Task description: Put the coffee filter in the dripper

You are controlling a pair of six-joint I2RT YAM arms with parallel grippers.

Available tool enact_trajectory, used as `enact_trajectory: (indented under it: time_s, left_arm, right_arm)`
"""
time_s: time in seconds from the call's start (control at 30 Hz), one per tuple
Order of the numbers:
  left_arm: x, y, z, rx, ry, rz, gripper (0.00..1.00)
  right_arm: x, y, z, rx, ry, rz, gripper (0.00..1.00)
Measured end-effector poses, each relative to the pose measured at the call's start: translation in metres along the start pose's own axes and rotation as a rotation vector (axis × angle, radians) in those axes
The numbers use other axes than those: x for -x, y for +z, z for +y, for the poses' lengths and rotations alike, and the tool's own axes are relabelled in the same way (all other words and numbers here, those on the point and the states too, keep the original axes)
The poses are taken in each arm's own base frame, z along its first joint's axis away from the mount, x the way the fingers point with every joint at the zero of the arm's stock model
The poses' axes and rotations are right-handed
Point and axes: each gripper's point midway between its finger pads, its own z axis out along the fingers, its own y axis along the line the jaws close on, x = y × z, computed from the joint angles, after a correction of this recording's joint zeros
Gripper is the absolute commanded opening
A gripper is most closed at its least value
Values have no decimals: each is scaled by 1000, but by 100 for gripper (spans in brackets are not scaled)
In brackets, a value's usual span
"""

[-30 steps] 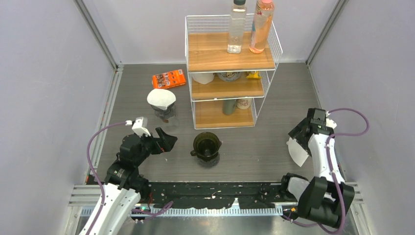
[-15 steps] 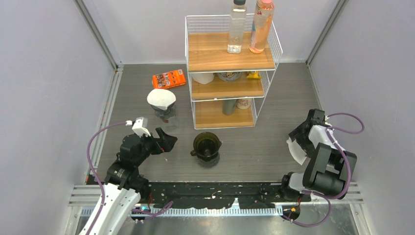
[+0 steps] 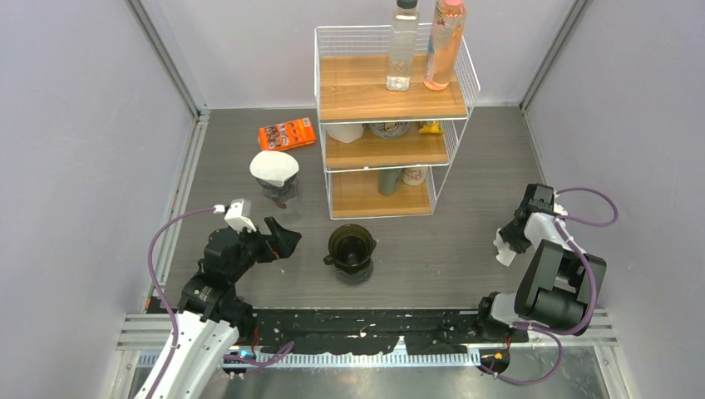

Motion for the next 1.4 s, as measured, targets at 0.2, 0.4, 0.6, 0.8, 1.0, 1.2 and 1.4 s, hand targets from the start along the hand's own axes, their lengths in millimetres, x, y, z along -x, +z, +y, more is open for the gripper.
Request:
enact_trajectory:
  time_s: [0.2,0.4,0.6,0.8,1.0,1.2,1.4]
  left_arm:
    - [0,0,0,0,0,0,100]
    - [-3,2,2,8,-2,13,99]
    - [-5,3,5,20,-3,22,100]
    - [-2,2,5,22,-1,5,100]
    - [0,-1,-2,-19,5,-9,99]
    - [-4,-5,-31,-176,20,32,99]
    - [-8,-16,-72,-377,14,110,99]
  right_arm:
    - [-2,-2,13,84,-12,1,24]
    - [-23,-17,24,209,-43,57,20]
    - [-38,-61,52,421,-127,42,19]
    - [-78,-108,83,618,-329,87,20]
    - [-105,-173,104,852,-509,93,21]
    - [-135,-235,109,1113,-677,104,24]
    - [-160,-270,107,1271,-794,152,24]
